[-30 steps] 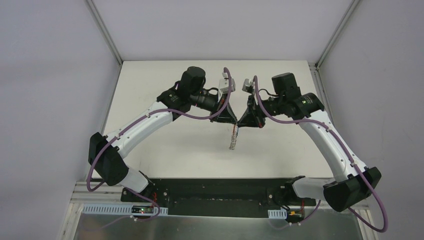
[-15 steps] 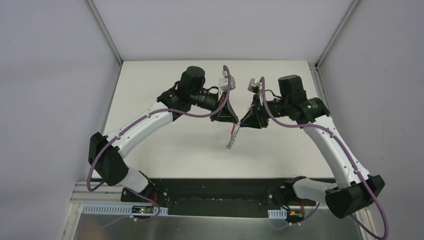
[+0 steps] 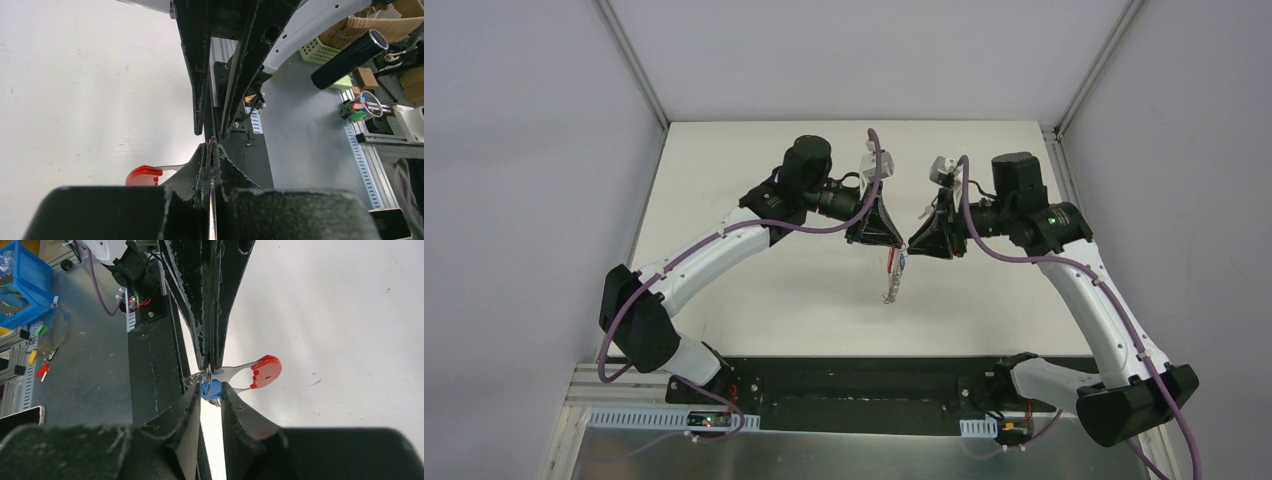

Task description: Put the keys on the keyring

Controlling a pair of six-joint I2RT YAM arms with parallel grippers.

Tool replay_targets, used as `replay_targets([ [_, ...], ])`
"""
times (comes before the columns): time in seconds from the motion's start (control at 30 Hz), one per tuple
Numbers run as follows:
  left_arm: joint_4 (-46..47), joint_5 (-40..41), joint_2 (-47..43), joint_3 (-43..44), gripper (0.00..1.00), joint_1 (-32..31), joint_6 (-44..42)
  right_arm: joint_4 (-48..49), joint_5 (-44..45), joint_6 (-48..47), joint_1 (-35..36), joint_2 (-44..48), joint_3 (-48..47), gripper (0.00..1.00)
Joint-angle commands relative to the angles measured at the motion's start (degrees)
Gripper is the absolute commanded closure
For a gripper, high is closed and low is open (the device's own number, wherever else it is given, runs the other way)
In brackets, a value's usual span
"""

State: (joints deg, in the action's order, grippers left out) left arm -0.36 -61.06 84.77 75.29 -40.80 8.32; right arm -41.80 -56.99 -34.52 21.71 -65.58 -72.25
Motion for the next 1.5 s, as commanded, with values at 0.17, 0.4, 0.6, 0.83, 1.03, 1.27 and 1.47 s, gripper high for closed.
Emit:
replay_targets([
  [0.17,4.6,-1.9,-2.6,0.5,1.0,0.5,1.9,2.1,-2.9,0.3,-0.3,-0.2,1.6,0.84],
  [0.4,6.0,-2.0,-2.7,0.3,1.0,0.9,2.7,2.5,-3.5,0.5,-0.3,-0.1,2.5,1.0],
  [0.6,16.7,-1.9,-2.3,-1.7,1.0,1.3,12.1,4.0,-4.5,1.8,-0.3,-0.4,3.7,1.0],
  [0.83,22.4,-0.4,-1.8,-3.7,1.0,1.3,16.5,5.5,-6.1,3.8,-0.2,-1.2,3.1,1.0],
  [1.03,23.2,-0.1,-1.8,-4.3,1.0,1.6,17.0,6.1,-4.9,3.8,-0.5,0.3,3.8,0.88],
  [1.27,24.7,0.0,-2.1,-5.3,1.0,2.0,18.2,7.2,-5.1,4.5,-3.1,4.3,3.6,0.79],
  [1.47,25.0,0.0,-2.0,-5.7,1.0,2.0,18.3,7.8,-5.6,5.3,-3.4,3.6,2.3,0.79],
])
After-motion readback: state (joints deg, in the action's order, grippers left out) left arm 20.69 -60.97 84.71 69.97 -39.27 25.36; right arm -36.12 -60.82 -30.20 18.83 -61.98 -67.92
